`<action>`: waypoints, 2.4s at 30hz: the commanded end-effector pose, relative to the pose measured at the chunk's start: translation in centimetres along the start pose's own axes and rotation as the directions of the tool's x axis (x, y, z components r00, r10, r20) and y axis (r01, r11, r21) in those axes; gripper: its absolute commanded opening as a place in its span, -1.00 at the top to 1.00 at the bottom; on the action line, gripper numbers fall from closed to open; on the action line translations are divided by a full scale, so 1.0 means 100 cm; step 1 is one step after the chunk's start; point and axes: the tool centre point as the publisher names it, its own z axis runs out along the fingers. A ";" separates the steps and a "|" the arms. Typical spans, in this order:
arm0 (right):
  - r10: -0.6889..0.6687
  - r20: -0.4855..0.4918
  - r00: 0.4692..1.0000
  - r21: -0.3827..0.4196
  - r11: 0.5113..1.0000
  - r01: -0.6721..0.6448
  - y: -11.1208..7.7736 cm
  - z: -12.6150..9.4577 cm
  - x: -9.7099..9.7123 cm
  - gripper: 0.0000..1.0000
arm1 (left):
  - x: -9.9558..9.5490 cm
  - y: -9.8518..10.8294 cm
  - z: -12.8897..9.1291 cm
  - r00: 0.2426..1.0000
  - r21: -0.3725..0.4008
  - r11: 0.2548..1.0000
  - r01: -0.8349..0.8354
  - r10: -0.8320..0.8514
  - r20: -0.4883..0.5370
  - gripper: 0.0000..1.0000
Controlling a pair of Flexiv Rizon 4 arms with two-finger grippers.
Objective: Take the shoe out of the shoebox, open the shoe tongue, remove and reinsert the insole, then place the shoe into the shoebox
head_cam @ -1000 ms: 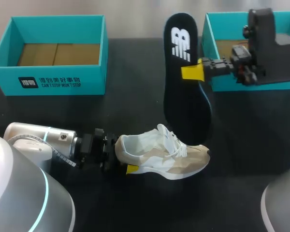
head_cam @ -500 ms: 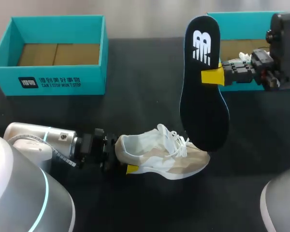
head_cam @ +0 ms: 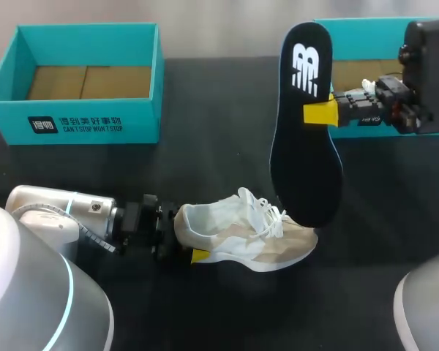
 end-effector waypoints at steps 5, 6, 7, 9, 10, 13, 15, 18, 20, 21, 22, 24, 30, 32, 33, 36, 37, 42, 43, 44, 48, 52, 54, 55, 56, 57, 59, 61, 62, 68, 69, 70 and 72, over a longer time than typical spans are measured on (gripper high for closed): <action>0.002 -0.012 1.000 0.010 1.000 -0.002 0.007 0.007 -0.007 1.00 | -0.001 -0.005 -0.011 0.999 -0.007 0.999 -0.033 0.033 0.021 -1.00; 0.002 -0.012 1.000 0.010 1.000 -0.002 0.007 0.007 -0.007 1.00 | -0.001 -0.006 -0.012 0.999 -0.016 0.999 -0.037 0.038 0.025 -1.00; 0.002 -0.012 1.000 0.010 1.000 -0.002 0.007 0.007 -0.007 1.00 | -0.001 -0.006 -0.014 0.999 -0.024 0.999 -0.038 0.038 0.026 -1.00; 0.002 -0.012 1.000 0.010 1.000 -0.002 0.007 0.007 -0.007 1.00 | -0.001 -0.006 -0.018 0.999 -0.047 0.998 -0.043 0.043 0.013 -1.00; 0.002 -0.012 1.000 0.010 1.000 -0.002 0.007 0.007 -0.007 1.00 | -0.001 -0.006 -0.020 0.999 -0.055 0.998 -0.043 0.044 0.011 -1.00; 0.002 -0.012 1.000 0.010 1.000 -0.002 0.007 0.007 -0.007 1.00 | -0.001 -0.005 -0.025 0.999 -0.094 0.994 -0.051 0.051 0.000 -1.00; 0.002 -0.012 1.000 0.010 1.000 -0.002 0.007 0.007 -0.007 1.00 | -0.001 -0.005 -0.029 0.998 -0.116 0.991 -0.063 0.062 -0.006 -1.00; 0.002 -0.012 1.000 0.010 1.000 -0.002 0.007 0.007 -0.007 1.00 | -0.001 -0.005 -0.035 0.996 -0.175 0.981 -0.084 0.085 -0.002 -1.00; 0.002 -0.012 1.000 0.010 1.000 -0.002 0.007 0.007 -0.007 1.00 | -0.001 -0.005 -0.039 0.997 -0.210 0.974 -0.082 0.082 -0.008 -1.00; 0.002 -0.012 1.000 0.010 1.000 -0.002 0.007 0.007 -0.007 1.00 | -0.002 -0.005 -0.041 0.995 -0.233 0.968 -0.096 0.098 -0.004 -1.00; 0.002 -0.012 1.000 0.010 1.000 -0.002 0.007 0.007 -0.007 1.00 | -0.002 -0.005 -0.043 0.995 -0.264 0.959 -0.100 0.103 -0.003 -1.00; 0.002 -0.012 1.000 0.010 1.000 -0.002 0.007 0.007 -0.007 1.00 | -0.002 -0.006 -0.047 0.992 -0.337 0.934 -0.117 0.124 0.000 -1.00; 0.002 -0.012 1.000 0.010 1.000 -0.002 0.007 0.007 -0.007 1.00 | -0.001 -0.012 -0.054 0.987 -0.450 0.881 -0.145 0.160 -0.004 -1.00; 0.002 -0.012 1.000 0.010 1.000 -0.002 0.007 0.007 -0.007 1.00 | -0.001 -0.012 -0.054 0.987 -0.450 0.881 -0.145 0.160 -0.004 -1.00; 0.002 -0.012 1.000 0.010 1.000 -0.002 0.007 0.007 -0.007 1.00 | -0.001 -0.012 -0.054 0.987 -0.450 0.881 -0.145 0.160 -0.004 -1.00; 0.002 -0.012 1.000 0.010 1.000 -0.002 0.007 0.007 -0.007 1.00 | -0.001 -0.012 -0.054 0.987 -0.450 0.881 -0.145 0.160 -0.004 -1.00; 0.002 -0.012 1.000 0.010 1.000 -0.002 0.007 0.007 -0.007 1.00 | -0.001 -0.012 -0.054 0.987 -0.450 0.881 -0.145 0.160 -0.004 -1.00; 0.002 -0.012 1.000 0.010 1.000 -0.002 0.007 0.007 -0.007 1.00 | -0.001 -0.012 -0.054 0.987 -0.450 0.881 -0.145 0.160 -0.004 -1.00; 0.002 -0.012 1.000 0.010 1.000 -0.002 0.007 0.007 -0.007 1.00 | -0.001 -0.012 -0.054 0.987 -0.450 0.881 -0.145 0.160 -0.004 -1.00; 0.002 -0.012 1.000 0.010 1.000 -0.002 0.007 0.007 -0.007 1.00 | -0.001 -0.012 -0.054 0.987 -0.450 0.881 -0.145 0.160 -0.004 -1.00; 0.002 -0.012 1.000 0.010 1.000 -0.002 0.007 0.007 -0.007 1.00 | -0.001 -0.012 -0.054 0.987 -0.450 0.881 -0.145 0.160 -0.004 -1.00; 0.002 -0.012 1.000 0.010 1.000 -0.002 0.007 0.007 -0.007 1.00 | -0.003 -0.011 -0.055 0.981 -0.471 0.864 -0.180 0.194 -0.019 -1.00; 0.002 -0.012 1.000 0.010 1.000 -0.002 0.007 0.007 -0.007 1.00 | -0.004 -0.011 -0.056 0.977 -0.488 0.849 -0.203 0.213 -0.036 -1.00; 0.002 -0.012 1.000 0.010 1.000 -0.002 0.007 0.007 -0.007 1.00 | -0.003 -0.012 -0.056 0.973 -0.491 0.843 -0.219 0.226 -0.046 -1.00; 0.002 -0.012 1.000 0.010 1.000 -0.002 0.007 0.007 -0.007 1.00 | -0.003 -0.014 -0.057 0.972 -0.499 0.837 -0.224 0.226 -0.058 -1.00; 0.002 -0.012 1.000 0.010 1.000 -0.002 0.007 0.007 -0.007 1.00 | -0.003 -0.015 -0.057 0.970 -0.518 0.822 -0.237 0.233 -0.075 -1.00; 0.002 -0.012 1.000 0.010 1.000 -0.002 0.007 0.007 -0.007 1.00 | -0.001 -0.017 -0.058 0.967 -0.551 0.796 -0.249 0.231 -0.104 -1.00; 0.002 -0.012 1.000 0.010 1.000 -0.002 0.007 0.007 -0.007 1.00 | -0.001 -0.018 -0.058 0.964 -0.583 0.768 -0.264 0.233 -0.130 -1.00; 0.002 -0.012 1.000 0.010 1.000 -0.002 0.007 0.007 -0.007 1.00 | -0.001 -0.018 -0.058 0.966 -0.621 0.740 -0.257 0.212 -0.147 -1.00; 0.002 -0.012 1.000 0.010 1.000 -0.002 0.007 0.007 -0.007 1.00 | -0.002 -0.018 -0.063 0.979 -0.726 0.657 -0.205 0.156 -0.135 -1.00; 0.002 -0.012 1.000 0.010 1.000 -0.002 0.007 0.007 -0.007 1.00 | -0.003 -0.018 -0.064 0.981 -0.753 0.630 -0.189 0.146 -0.124 -1.00; 0.002 -0.012 1.000 0.010 1.000 -0.002 0.007 0.007 -0.007 1.00 | -0.004 -0.017 -0.065 0.985 -0.767 0.620 -0.168 0.132 -0.110 -1.00; 0.002 -0.012 1.000 0.010 1.000 -0.002 0.007 0.007 -0.007 1.00 | -0.005 -0.016 -0.067 0.985 -0.808 0.568 -0.156 0.146 -0.088 -1.00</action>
